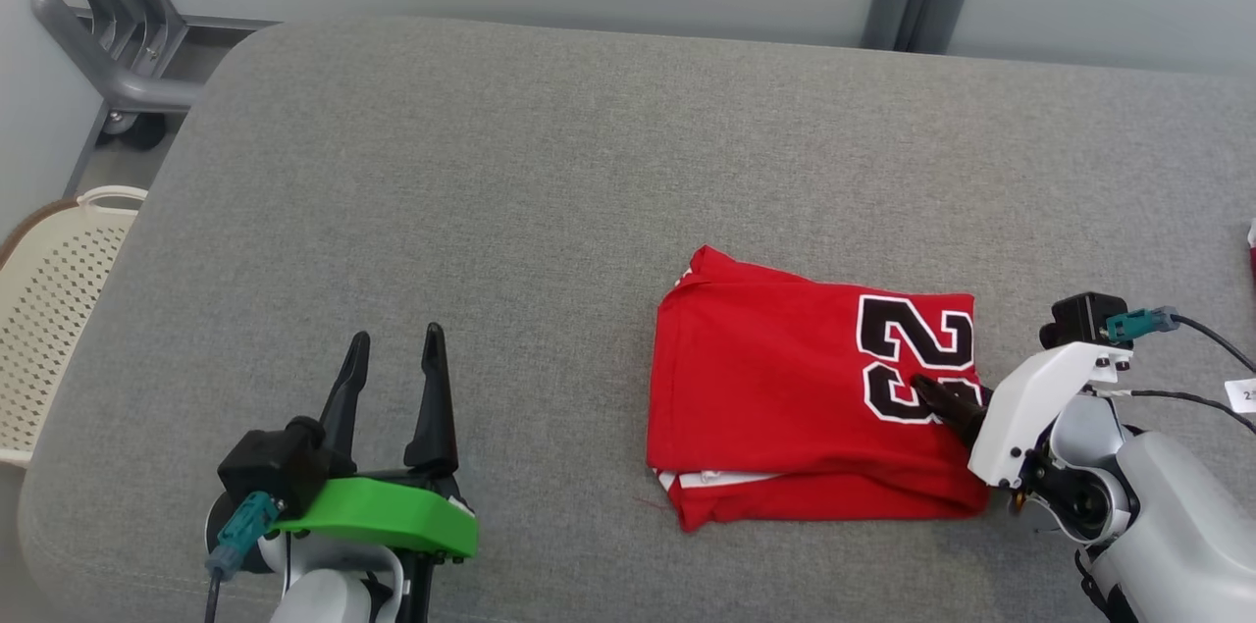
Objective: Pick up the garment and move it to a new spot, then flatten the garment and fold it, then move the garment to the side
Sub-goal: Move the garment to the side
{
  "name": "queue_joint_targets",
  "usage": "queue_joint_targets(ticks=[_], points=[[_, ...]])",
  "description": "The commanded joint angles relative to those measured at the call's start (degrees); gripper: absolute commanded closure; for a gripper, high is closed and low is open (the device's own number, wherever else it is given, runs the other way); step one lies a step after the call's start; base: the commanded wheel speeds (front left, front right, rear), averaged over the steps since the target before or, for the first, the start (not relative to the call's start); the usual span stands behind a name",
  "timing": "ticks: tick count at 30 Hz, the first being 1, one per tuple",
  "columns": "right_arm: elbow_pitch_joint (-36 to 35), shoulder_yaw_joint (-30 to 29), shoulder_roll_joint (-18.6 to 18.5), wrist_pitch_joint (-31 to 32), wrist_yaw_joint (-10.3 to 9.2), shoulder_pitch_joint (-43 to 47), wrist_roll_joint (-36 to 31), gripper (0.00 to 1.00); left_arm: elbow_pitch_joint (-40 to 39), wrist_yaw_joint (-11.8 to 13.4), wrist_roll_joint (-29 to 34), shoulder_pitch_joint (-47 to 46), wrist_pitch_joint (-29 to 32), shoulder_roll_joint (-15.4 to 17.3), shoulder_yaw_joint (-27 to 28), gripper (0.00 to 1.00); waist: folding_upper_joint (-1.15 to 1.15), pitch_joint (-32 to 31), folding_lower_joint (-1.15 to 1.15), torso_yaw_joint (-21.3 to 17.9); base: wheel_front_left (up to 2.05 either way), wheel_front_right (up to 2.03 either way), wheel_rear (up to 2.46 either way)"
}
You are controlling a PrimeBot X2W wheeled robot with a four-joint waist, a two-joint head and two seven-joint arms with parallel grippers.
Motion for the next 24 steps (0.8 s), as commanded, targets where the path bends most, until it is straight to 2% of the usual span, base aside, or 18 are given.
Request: queue_joint_targets(ticks=[1, 2, 3, 12, 20, 21, 22, 24], points=[[0.2, 0.4, -0.4, -0.5, 0.03, -0.5, 0.5, 0.74, 0.1, -0.3, 0.5, -0.9, -0.2, -0.1, 0.3, 0.0, 0.0, 0.1, 0.0, -0.1, 0.0, 0.0, 0.0], [0.4, 0.8, -0.6, -0.9, 0.03, -0.9, 0.7, 0.92, 0.1, -0.4, 0.6, -0.9, -0.2, -0.2, 0.3, 0.0, 0.0, 0.1, 0.0, -0.2, 0.0, 0.0, 0.0], [0.5, 1.1, -0.8, -1.3, 0.03, -1.2, 0.9, 1.0, 0.2, -0.5, 0.6, -0.9, -0.2, -0.2, 0.2, 0.0, 0.0, 0.1, 0.0, -0.4, 0.0, 0.0, 0.0], [1.4, 2.6, -4.1, -5.9, 0.02, -4.6, 0.3, 1.0, -0.4, -1.1, 1.7, -1.5, -0.2, -0.7, -0.1, 0.0, 0.0, 0.9, 0.0, -4.5, 0.0, 0.0, 0.0], [1.6, 2.4, -7.8, -7.1, 0.02, -9.3, -2.0, 1.0, -0.9, -1.7, 2.5, -2.9, -0.2, -1.0, -1.0, 0.0, 0.0, 2.9, 0.0, -12.6, 0.0, 0.0, 0.0], [1.6, 2.4, -7.8, -7.1, 0.02, -9.3, -2.0, 1.0, -0.9, -1.7, 2.5, -2.9, -0.2, -1.0, -1.0, 0.0, 0.0, 2.9, 0.0, -12.6, 0.0, 0.0, 0.0], [1.5, 2.2, -8.5, -6.9, 0.02, -10.5, -2.7, 1.0, -1.0, -1.8, 2.6, -3.4, -0.2, -0.9, -1.1, 0.0, 0.0, 3.7, 0.0, -15.2, 0.0, 0.0, 0.0], [1.5, 1.9, -8.9, -7.0, 0.02, -11.0, -2.9, 1.0, -1.0, -1.9, 2.8, -3.7, -0.2, -0.9, -1.3, 0.0, 0.0, 4.1, 0.0, -16.3, 0.0, 0.0, 0.0]])
